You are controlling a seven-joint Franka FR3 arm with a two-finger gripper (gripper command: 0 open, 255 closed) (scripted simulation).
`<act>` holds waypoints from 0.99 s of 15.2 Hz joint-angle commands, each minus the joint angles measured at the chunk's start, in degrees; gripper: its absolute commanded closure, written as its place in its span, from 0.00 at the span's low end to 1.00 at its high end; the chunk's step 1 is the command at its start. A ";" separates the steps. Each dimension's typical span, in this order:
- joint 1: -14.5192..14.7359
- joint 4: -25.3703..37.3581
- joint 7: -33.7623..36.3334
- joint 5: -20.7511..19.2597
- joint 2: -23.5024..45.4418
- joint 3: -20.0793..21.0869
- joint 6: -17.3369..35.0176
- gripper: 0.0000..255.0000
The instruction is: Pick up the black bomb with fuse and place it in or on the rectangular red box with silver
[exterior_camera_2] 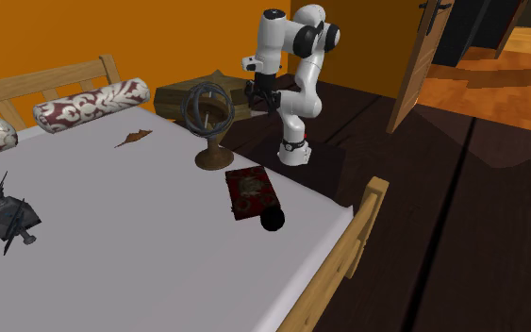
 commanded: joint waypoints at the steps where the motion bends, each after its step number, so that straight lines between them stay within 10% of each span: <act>1: 0.00 0.00 0.00 0.00 0.00 0.00 0.00 0.00; 15: 1.51 2.75 16.70 3.77 22.71 10.46 19.93 0.00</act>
